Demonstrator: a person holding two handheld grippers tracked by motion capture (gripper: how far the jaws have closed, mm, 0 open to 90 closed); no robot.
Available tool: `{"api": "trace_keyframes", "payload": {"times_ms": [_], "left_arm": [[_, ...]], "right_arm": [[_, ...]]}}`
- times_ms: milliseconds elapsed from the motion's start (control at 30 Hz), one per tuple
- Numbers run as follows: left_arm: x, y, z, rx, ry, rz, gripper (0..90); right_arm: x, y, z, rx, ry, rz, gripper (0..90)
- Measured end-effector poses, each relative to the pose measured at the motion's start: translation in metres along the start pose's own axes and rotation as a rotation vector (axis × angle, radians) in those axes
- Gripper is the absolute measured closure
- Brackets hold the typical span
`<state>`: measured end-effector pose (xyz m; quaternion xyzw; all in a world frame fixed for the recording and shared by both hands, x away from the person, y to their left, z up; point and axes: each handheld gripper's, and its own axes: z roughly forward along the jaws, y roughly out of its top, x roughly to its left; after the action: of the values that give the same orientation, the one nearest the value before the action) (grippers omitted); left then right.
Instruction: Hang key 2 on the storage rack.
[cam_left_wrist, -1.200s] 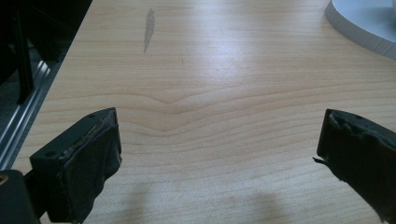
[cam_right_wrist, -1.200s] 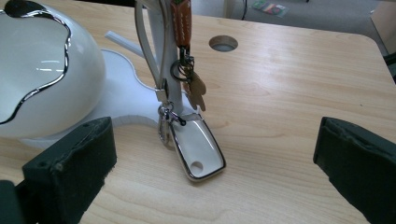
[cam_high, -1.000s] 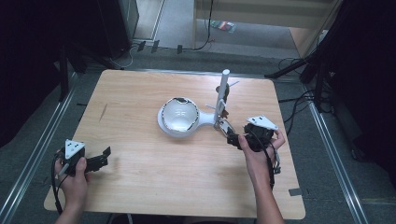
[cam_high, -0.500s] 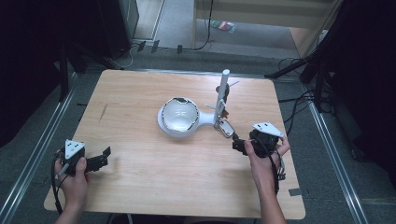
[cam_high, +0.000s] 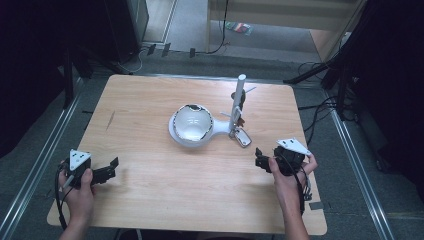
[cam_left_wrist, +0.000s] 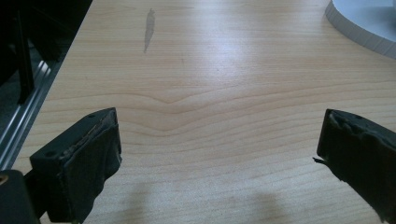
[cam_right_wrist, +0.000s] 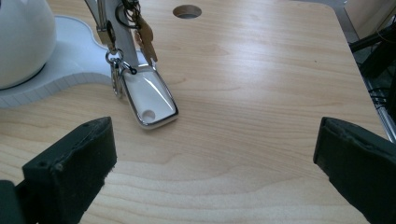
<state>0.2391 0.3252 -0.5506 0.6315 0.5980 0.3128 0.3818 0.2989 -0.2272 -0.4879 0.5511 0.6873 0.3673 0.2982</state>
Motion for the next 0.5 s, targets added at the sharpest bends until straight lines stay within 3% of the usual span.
{"api": "trace_keyframes", "payload": {"times_ms": [500], "left_arm": [[0.0, 0.0, 0.0, 0.001, 0.002, 0.002, 0.0]], "right_arm": [[-0.018, -0.022, -0.007, 0.011, -0.021, 0.015, 0.0]]}}
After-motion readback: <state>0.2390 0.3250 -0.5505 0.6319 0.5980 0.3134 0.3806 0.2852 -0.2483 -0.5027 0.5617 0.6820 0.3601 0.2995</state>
